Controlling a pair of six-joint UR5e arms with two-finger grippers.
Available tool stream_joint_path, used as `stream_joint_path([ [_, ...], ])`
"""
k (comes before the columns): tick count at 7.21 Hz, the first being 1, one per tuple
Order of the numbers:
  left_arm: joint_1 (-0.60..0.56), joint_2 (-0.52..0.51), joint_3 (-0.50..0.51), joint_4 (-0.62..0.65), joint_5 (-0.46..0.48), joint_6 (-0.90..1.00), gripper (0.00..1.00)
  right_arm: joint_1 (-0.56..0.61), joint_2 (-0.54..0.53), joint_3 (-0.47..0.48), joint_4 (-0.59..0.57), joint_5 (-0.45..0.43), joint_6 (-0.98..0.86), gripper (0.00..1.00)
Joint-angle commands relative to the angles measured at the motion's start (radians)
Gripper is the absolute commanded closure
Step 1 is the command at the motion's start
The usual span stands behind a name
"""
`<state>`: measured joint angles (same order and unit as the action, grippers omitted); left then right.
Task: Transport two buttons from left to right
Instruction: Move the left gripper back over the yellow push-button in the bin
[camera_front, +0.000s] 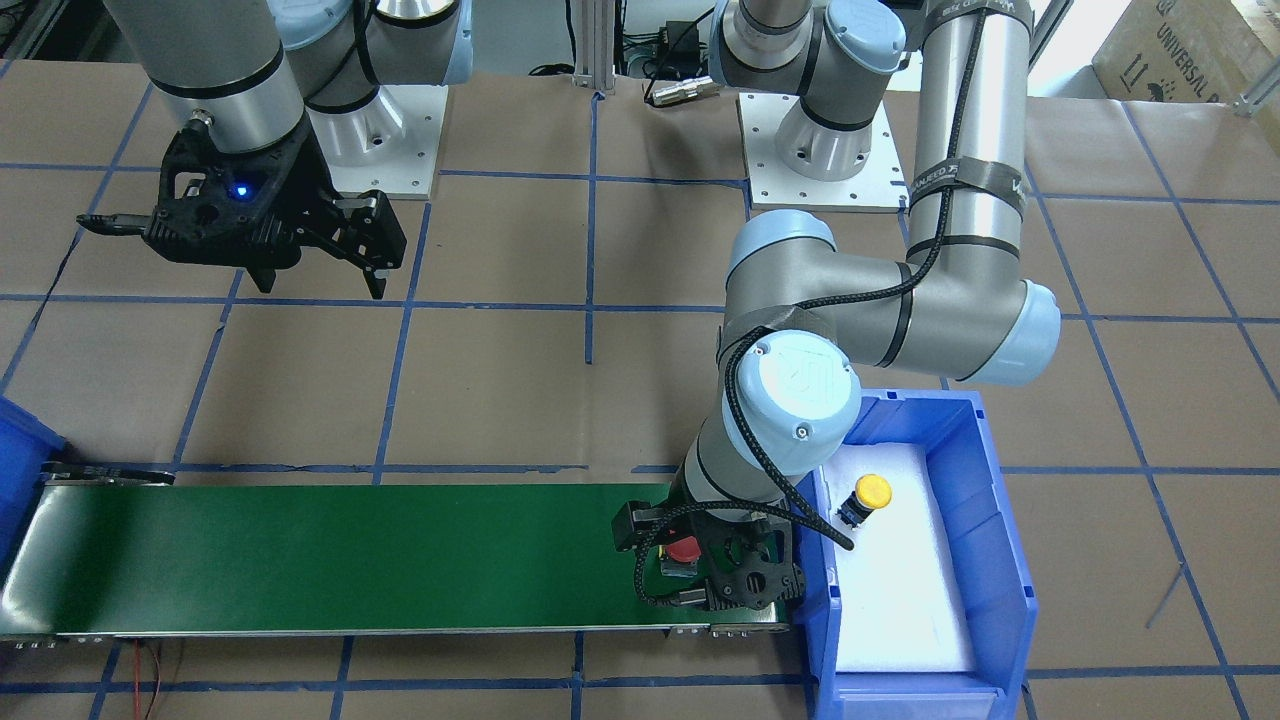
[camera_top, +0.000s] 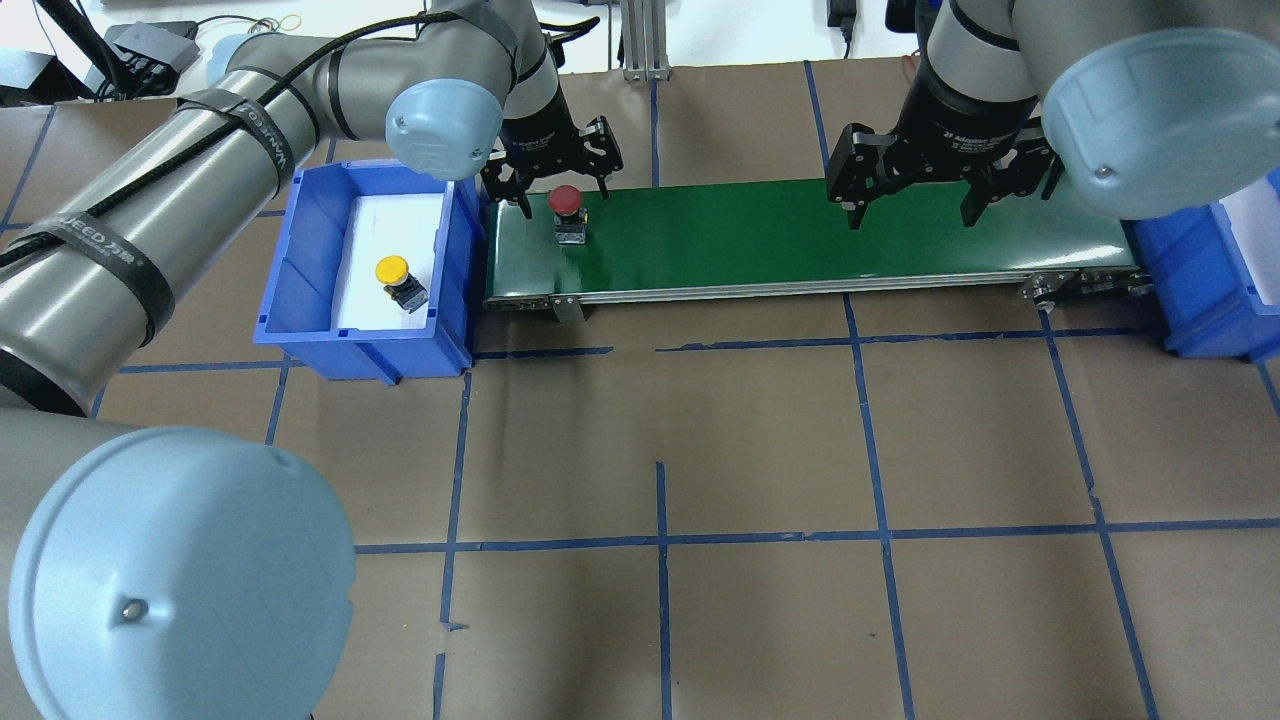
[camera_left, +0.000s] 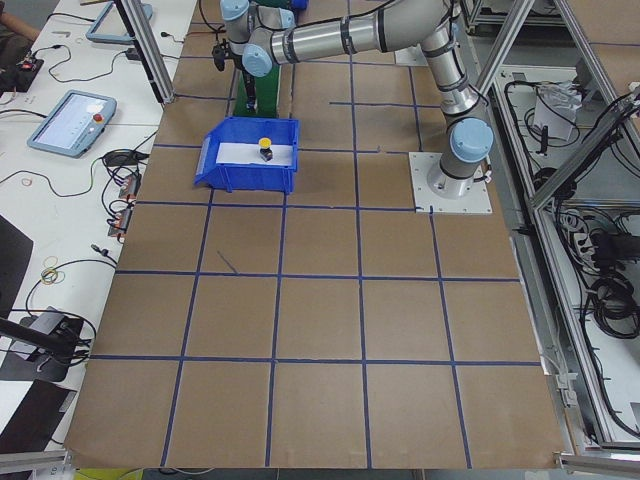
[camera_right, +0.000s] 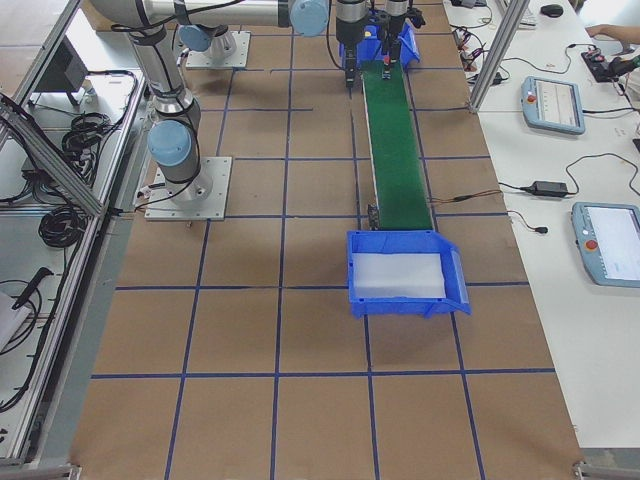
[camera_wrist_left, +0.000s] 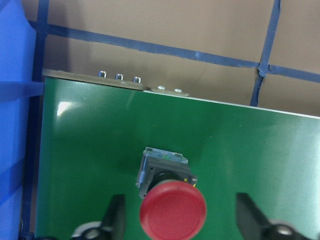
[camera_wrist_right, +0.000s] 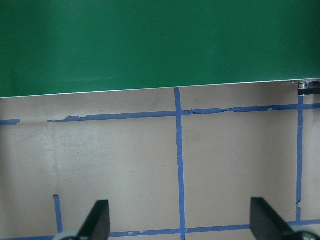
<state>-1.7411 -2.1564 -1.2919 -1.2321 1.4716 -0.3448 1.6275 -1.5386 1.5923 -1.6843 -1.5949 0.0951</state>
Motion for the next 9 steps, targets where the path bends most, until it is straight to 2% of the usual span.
stream_joint_path([
  [1,0.009,0.062,0.014,-0.007,0.004,0.035,0.00,0.000,0.000,0.000,0.000,0.001,-0.002,0.00],
  [5,0.246,0.139,-0.010,-0.052,0.009,0.313,0.00,0.000,0.000,0.000,0.000,0.001,0.000,0.00],
  [7,0.313,0.147,-0.087,-0.038,0.015,0.435,0.01,0.000,0.000,0.000,0.000,0.000,0.000,0.00],
  [9,0.328,0.151,-0.179,0.020,0.018,0.469,0.07,0.000,0.000,0.000,0.000,0.001,0.000,0.00],
])
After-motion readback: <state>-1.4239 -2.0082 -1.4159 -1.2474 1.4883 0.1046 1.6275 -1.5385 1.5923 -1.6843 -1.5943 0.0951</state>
